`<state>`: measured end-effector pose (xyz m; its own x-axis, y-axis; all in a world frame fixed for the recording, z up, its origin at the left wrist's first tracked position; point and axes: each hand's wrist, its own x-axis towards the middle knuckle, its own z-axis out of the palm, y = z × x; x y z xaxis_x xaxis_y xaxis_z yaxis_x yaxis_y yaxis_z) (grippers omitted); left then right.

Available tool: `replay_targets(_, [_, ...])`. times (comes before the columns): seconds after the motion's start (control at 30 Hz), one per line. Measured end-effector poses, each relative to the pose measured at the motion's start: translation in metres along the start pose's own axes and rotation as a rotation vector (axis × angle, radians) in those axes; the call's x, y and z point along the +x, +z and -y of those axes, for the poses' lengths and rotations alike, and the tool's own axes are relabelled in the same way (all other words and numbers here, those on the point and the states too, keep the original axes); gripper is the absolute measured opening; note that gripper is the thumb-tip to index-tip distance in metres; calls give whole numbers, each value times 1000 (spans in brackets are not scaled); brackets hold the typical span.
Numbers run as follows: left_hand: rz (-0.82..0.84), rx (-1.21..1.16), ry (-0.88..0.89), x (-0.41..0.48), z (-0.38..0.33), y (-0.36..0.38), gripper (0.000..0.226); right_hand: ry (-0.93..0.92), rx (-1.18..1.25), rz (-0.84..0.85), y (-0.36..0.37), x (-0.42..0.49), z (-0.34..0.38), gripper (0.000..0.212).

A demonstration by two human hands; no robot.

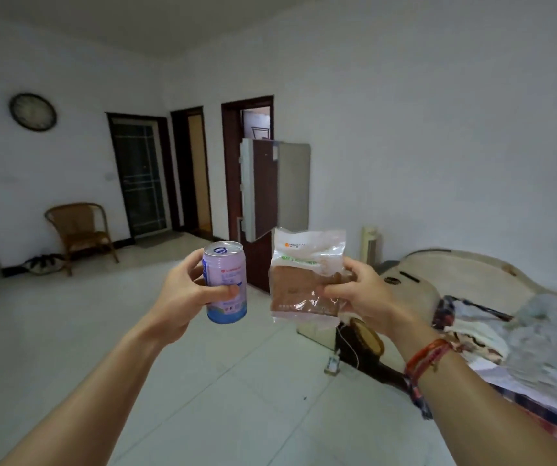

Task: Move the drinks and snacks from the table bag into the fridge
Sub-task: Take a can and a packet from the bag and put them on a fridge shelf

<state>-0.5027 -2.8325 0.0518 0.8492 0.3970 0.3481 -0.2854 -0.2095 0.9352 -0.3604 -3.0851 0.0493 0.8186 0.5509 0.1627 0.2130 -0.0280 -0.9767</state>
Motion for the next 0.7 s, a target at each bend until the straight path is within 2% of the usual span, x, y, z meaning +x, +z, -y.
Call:
replay_targets(0.37, [-119, 42, -19, 15, 13, -89, 65, -25, 37, 113, 89, 65, -1, 48])
replay_targets(0.7, [-98, 83, -30, 45, 35, -124, 59, -33, 35, 110, 122, 101, -7, 48])
